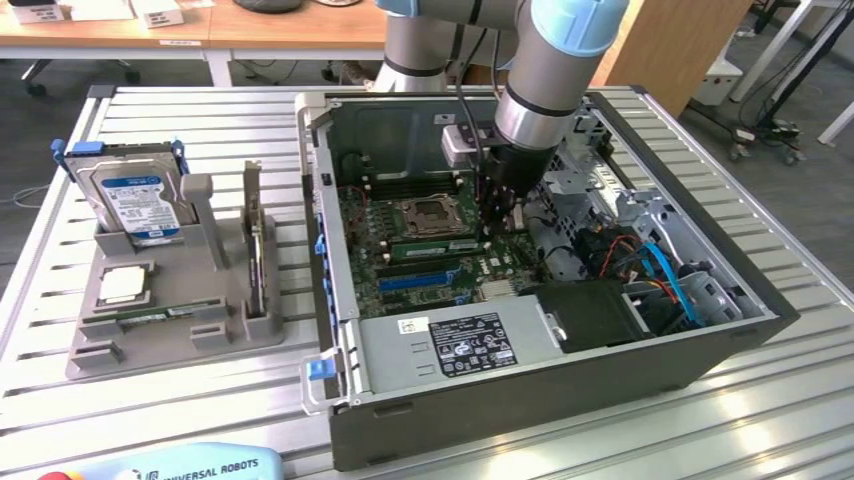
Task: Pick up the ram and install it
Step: 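Press down the ram until it locks into place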
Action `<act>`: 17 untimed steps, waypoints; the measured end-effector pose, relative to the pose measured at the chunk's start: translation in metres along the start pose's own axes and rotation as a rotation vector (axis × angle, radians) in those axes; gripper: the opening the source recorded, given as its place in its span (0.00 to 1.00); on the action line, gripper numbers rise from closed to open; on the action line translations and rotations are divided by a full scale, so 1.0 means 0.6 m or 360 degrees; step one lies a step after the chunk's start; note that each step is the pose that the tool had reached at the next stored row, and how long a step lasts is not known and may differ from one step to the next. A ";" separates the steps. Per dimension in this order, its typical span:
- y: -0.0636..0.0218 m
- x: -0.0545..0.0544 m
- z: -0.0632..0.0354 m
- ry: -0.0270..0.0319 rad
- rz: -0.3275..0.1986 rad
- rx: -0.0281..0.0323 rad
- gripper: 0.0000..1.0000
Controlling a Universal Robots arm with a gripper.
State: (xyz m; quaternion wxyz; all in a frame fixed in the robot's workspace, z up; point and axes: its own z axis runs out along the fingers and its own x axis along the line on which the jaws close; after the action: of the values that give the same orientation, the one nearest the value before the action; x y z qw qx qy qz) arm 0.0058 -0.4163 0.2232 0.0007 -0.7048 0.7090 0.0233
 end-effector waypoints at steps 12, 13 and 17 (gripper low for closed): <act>0.001 -0.001 -0.024 0.00037 0.0000 0.00002 0.10; 0.001 -0.001 -0.025 0.00039 0.0000 0.00003 0.10; 0.001 -0.001 -0.025 0.00036 0.0000 0.00004 0.10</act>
State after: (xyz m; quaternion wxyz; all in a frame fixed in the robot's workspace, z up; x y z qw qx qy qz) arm 0.0059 -0.4165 0.2383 0.0000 -0.7049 0.7090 0.0225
